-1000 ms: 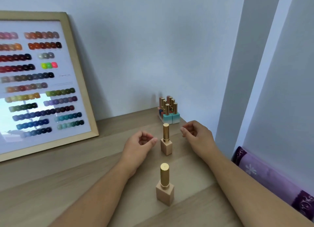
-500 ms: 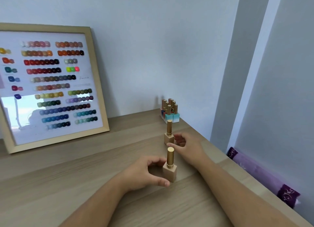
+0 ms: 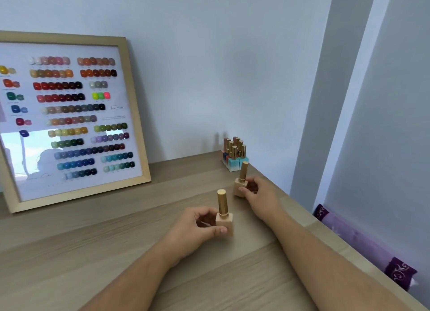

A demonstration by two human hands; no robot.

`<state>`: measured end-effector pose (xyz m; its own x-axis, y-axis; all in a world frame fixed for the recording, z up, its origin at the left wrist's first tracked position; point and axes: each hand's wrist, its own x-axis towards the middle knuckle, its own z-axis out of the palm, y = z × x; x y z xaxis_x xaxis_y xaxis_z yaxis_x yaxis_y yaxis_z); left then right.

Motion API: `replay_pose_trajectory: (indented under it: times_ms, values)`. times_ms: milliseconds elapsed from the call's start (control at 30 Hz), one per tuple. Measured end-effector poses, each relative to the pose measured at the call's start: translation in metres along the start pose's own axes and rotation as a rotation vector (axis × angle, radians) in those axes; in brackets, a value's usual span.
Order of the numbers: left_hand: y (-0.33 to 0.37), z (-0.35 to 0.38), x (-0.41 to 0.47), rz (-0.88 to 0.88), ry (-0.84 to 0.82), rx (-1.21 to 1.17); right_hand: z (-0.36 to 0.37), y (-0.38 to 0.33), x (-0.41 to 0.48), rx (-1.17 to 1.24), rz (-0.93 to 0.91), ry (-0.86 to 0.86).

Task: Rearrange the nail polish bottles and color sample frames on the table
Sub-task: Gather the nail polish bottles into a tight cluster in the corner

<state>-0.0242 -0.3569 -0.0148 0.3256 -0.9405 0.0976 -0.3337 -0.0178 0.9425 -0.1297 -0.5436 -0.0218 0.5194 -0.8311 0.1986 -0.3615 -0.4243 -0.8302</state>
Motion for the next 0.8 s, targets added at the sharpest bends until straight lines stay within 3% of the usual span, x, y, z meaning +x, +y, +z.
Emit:
replay_pose_trajectory:
  times_ms: [267,800]
  values:
    - [-0.01,0.008,0.071,-0.063,0.297,0.072,-0.015,0.02,0.046,-0.001,0.055,0.079]
    - [-0.021,0.028,0.191,-0.054,0.428,0.257,-0.018,0.037,0.103,-0.094,-0.125,-0.064]
